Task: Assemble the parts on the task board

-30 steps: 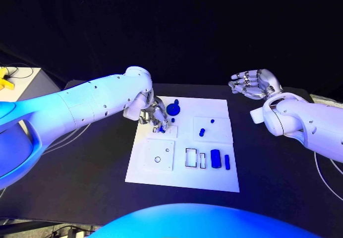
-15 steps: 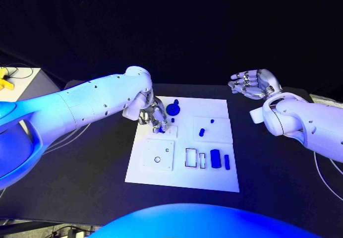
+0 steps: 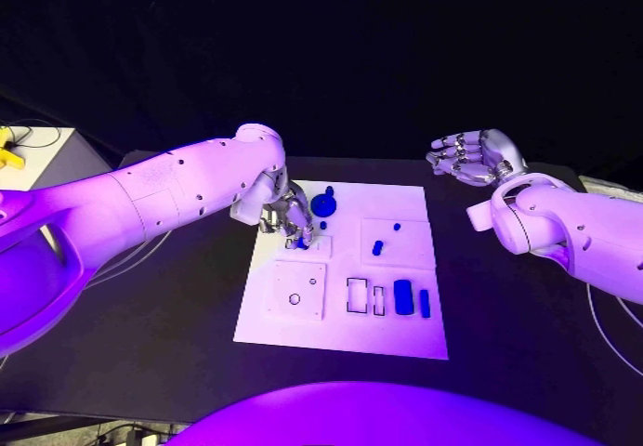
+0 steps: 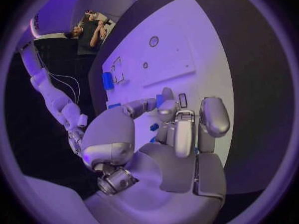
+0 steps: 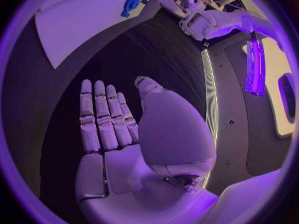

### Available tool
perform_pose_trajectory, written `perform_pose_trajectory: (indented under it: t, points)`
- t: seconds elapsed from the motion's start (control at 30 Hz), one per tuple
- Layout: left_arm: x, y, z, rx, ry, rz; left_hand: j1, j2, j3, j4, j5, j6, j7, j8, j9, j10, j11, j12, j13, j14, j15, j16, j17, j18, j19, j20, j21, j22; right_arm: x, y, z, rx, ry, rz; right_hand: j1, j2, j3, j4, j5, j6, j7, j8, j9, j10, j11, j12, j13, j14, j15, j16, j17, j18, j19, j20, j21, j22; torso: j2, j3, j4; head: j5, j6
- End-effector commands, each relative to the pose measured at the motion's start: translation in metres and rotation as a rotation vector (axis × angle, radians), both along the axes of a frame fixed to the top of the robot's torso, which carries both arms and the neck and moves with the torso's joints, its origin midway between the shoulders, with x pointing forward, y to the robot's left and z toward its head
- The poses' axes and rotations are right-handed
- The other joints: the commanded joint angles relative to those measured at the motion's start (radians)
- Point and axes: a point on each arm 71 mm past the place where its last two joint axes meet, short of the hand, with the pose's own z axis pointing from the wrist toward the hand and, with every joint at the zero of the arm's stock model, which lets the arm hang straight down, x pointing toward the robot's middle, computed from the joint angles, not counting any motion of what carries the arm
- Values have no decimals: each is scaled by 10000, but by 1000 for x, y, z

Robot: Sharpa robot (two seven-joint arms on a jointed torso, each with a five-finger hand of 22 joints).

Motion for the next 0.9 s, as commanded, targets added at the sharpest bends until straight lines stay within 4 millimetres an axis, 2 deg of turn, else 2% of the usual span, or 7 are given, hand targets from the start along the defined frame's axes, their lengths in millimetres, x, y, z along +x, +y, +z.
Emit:
perform_pose_trajectory:
  t: [0.03, 0.17, 0.37, 0.5, 0.9]
  points:
    - [-2, -6, -2, -90, 233, -169, 1, 122, 2670, -2710, 50, 194, -167, -17, -15, 58, -25, 23, 10, 1023, -63, 32, 2634, -207, 62, 24, 40, 16, -1, 2, 1, 31, -93, 156, 4, -103, 66, 17, 43, 19, 238, -41, -13, -38, 47, -38, -10, -38, 21, -59, -10, 136, -37, 50, 3, -10, 14, -8, -7, -13, 1]
    - [-1, -7, -3, -68, 243, -147, 1, 123, 2668, -2709, 53, 198, -168, -19, -15, 59, -26, 21, 6, 1023, -64, 32, 2634, -206, 59, 23, 37, 10, -1, 2, 1, 36, -93, 163, 4, -103, 66, 17, 43, 19, 238, -41, -13, -38, 47, -38, -10, -38, 21, -59, -10, 136, -37, 50, 3, -10, 2, 4, 3, -30, 1]
    - [0, -8, -5, 14, 377, -153, -2, 126, 2656, -2703, 60, 214, -171, -26, -13, 99, -29, 45, 62, 1023, -67, 32, 2634, -211, 74, 20, 50, 36, -1, 3, 1, 44, -90, 182, 4, -103, 66, 17, 43, 19, 238, -41, -13, -38, 47, -38, -10, -38, 21, -59, -10, 136, -37, 50, 3, -10, -8, 1, 20, -36, 1]
    - [0, -9, -7, 93, 651, -254, -8, 126, 2643, -2699, 61, 224, -173, -31, -12, 102, -31, 40, 51, 1023, -69, 32, 2634, -208, 66, 18, 43, 21, -1, 3, 1, 49, -85, 194, -18, -116, 103, 15, 43, 34, 235, -45, -14, -21, 44, -47, -4, -36, 21, -51, -38, 139, -46, 55, 8, -8, -11, 10, 10, -31, 1]
    - [-3, -11, -13, 264, 987, -406, -41, 120, 2538, -2654, 46, 241, -173, -79, -8, 122, -30, 21, 41, 1023, -69, 32, 2634, -202, 41, 14, 20, -16, -2, 4, 1, 60, -66, 224, -18, -116, 103, 15, 43, 34, 235, -45, -14, -21, 44, -47, -4, -36, 21, -51, -38, 139, -46, 55, 8, -8, -12, 4, 17, -83, 1]
